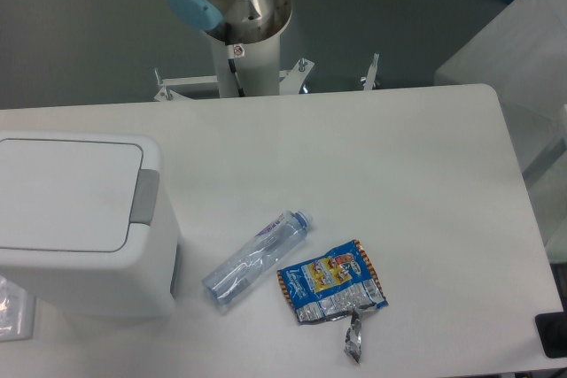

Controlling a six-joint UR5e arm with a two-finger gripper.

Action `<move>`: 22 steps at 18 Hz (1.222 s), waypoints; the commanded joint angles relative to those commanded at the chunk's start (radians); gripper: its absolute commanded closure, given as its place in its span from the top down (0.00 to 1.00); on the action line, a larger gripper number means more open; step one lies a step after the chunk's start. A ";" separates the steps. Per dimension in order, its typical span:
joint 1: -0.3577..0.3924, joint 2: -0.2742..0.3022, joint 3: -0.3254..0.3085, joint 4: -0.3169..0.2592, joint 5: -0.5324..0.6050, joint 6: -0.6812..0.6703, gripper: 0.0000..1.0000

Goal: Open the trash can
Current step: 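Move the open gripper over the table toward the white trash can lid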

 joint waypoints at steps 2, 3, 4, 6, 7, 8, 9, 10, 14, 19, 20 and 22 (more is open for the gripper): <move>-0.020 -0.003 -0.003 0.002 -0.011 -0.020 1.00; -0.040 -0.008 -0.003 0.003 -0.011 -0.031 1.00; -0.064 -0.017 -0.006 0.011 -0.011 -0.053 1.00; -0.107 -0.024 -0.008 0.017 -0.020 -0.107 1.00; -0.132 -0.040 -0.009 0.017 -0.037 -0.117 1.00; -0.143 -0.043 -0.018 0.017 -0.052 -0.118 1.00; -0.146 -0.044 -0.021 0.017 -0.069 -0.120 1.00; -0.152 -0.046 -0.023 0.017 -0.092 -0.126 1.00; -0.213 -0.043 -0.081 0.063 -0.143 -0.245 1.00; -0.299 -0.043 -0.110 0.080 -0.193 -0.477 1.00; -0.318 -0.043 -0.115 0.081 -0.205 -0.523 1.00; -0.342 -0.052 -0.117 0.083 -0.232 -0.635 1.00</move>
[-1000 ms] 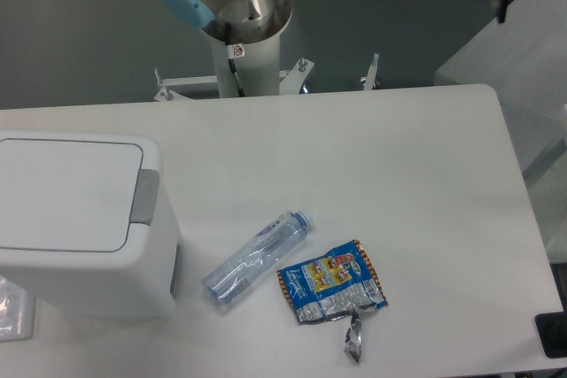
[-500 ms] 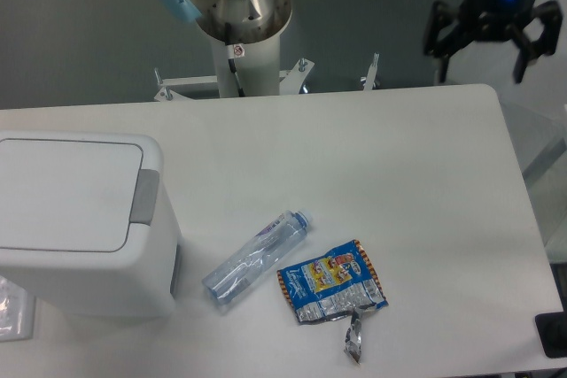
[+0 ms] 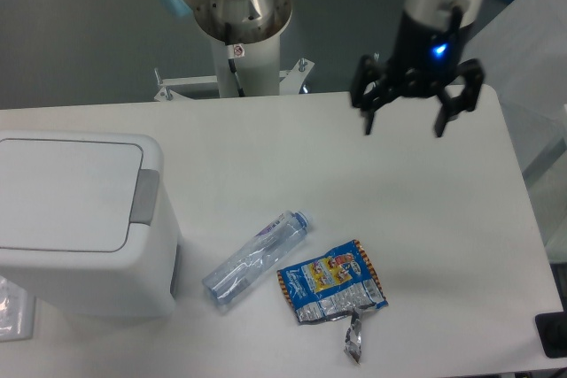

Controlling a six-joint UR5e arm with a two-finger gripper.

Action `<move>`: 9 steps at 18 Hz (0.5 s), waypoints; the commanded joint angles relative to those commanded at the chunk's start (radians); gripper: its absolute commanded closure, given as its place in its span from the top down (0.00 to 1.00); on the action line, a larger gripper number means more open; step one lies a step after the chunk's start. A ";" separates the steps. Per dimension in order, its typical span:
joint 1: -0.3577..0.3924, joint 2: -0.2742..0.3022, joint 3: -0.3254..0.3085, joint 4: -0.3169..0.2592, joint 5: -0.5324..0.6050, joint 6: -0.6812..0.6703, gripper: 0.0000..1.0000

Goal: Open the trash can
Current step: 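Move the open gripper over the table toward the white trash can lid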

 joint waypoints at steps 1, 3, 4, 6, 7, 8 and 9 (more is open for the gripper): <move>-0.017 -0.008 0.000 0.000 -0.006 -0.043 1.00; -0.049 -0.006 0.000 0.000 -0.009 -0.083 1.00; -0.061 -0.006 0.000 0.002 -0.009 -0.100 1.00; -0.092 -0.008 -0.002 0.017 -0.009 -0.143 1.00; -0.112 -0.011 -0.002 0.028 -0.008 -0.166 1.00; -0.129 -0.014 -0.005 0.044 -0.008 -0.183 1.00; -0.147 -0.023 -0.005 0.058 -0.008 -0.203 1.00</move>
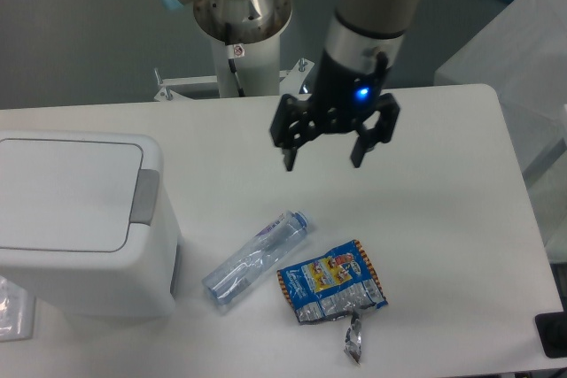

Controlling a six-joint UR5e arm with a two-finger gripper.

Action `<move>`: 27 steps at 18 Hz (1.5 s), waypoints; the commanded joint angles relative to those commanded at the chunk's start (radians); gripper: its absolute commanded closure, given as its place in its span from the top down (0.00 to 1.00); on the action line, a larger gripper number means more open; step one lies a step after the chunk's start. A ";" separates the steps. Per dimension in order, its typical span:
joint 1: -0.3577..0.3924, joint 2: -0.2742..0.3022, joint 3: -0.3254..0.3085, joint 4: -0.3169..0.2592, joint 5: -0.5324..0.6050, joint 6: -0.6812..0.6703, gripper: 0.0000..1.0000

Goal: Open the trash can
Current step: 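Move the open gripper over the table toward the white trash can lid, then lower the gripper onto the trash can lid edge and press it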

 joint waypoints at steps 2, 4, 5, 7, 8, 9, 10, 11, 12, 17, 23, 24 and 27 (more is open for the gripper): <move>-0.025 0.000 0.002 0.002 0.000 -0.035 1.00; -0.046 0.003 0.000 0.002 0.000 -0.040 1.00; -0.057 0.003 0.000 0.002 0.000 -0.043 1.00; -0.078 -0.003 0.000 0.002 0.000 -0.057 1.00; -0.088 -0.005 0.000 0.002 0.000 -0.065 1.00; -0.097 -0.005 0.000 0.002 0.000 -0.068 1.00; -0.103 -0.003 0.000 0.002 0.000 -0.066 1.00; -0.112 -0.003 0.000 0.002 -0.002 -0.068 1.00; -0.118 -0.003 0.000 0.002 -0.002 -0.068 1.00; -0.144 -0.009 0.002 0.003 -0.002 -0.065 1.00; -0.169 -0.026 0.000 0.045 -0.002 -0.068 1.00; -0.170 -0.031 0.000 0.045 -0.002 -0.068 1.00; -0.187 -0.041 -0.002 0.045 0.000 -0.071 1.00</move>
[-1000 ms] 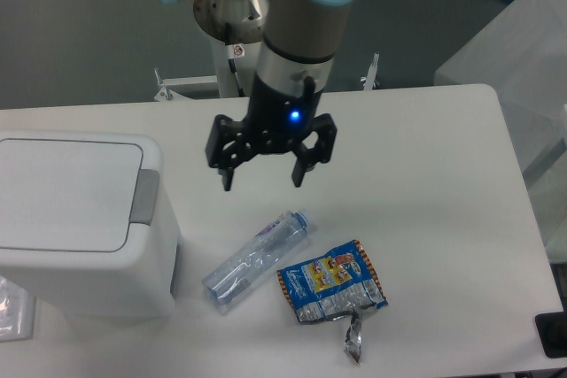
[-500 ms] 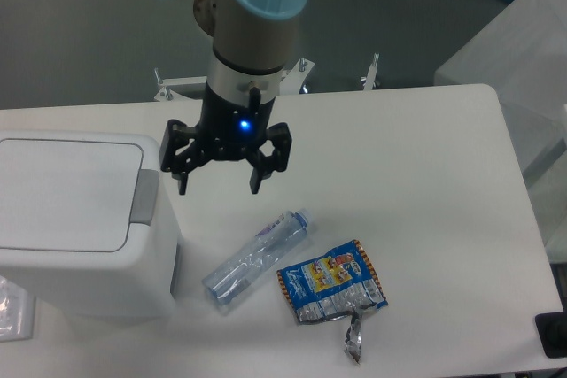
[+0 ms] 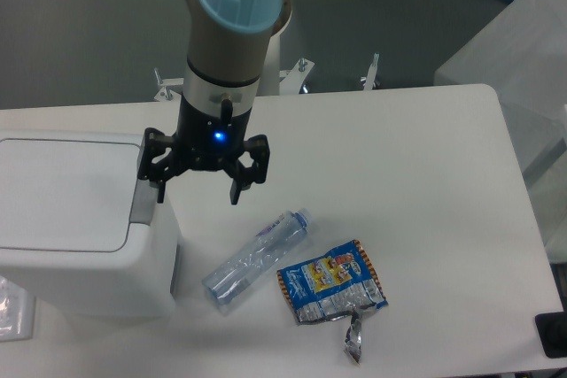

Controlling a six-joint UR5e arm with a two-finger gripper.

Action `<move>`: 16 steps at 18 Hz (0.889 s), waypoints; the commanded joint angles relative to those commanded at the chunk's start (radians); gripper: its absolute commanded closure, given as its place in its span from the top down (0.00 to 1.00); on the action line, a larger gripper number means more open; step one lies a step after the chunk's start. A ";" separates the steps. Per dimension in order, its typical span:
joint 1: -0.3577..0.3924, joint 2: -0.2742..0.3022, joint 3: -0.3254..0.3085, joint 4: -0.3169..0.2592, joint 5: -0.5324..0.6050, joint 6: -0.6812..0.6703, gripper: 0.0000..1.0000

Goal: Open the trash can
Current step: 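Lower the gripper onto the trash can lid edge and press it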

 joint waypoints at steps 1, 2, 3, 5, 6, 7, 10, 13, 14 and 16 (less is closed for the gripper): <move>0.000 -0.005 0.002 0.000 0.000 -0.015 1.00; 0.000 -0.005 0.002 0.000 0.002 -0.027 1.00; 0.000 -0.005 0.002 0.000 0.002 -0.028 1.00; 0.000 -0.005 0.003 0.003 0.002 -0.028 1.00; 0.000 -0.005 0.003 0.011 0.002 -0.028 1.00; 0.000 -0.006 0.002 0.014 0.002 -0.028 1.00; 0.000 -0.006 0.002 0.014 0.003 -0.025 1.00; 0.000 -0.006 0.000 0.014 0.006 -0.025 1.00; 0.000 -0.006 -0.002 0.014 0.006 -0.025 1.00; 0.000 -0.006 -0.006 0.014 0.006 -0.025 1.00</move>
